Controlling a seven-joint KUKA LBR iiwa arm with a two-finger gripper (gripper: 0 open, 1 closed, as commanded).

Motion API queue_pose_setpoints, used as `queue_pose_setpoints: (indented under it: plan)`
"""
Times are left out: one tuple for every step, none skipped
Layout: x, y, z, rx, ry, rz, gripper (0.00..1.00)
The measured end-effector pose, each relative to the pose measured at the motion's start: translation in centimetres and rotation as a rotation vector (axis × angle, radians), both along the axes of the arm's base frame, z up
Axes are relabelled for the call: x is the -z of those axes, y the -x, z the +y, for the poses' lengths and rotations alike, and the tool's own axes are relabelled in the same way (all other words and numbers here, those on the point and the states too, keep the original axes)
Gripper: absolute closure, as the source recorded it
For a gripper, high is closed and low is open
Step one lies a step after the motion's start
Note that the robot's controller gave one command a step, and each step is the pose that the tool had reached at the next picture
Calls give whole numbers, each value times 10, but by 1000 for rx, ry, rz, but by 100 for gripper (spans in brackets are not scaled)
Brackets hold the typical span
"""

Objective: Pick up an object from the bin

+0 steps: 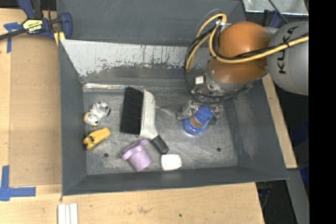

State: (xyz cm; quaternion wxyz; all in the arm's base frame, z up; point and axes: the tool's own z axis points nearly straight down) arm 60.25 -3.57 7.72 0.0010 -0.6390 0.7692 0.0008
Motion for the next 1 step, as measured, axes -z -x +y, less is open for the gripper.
queue_pose_setpoints:
  plan:
    - [-119,71,44,41,1,0,100]
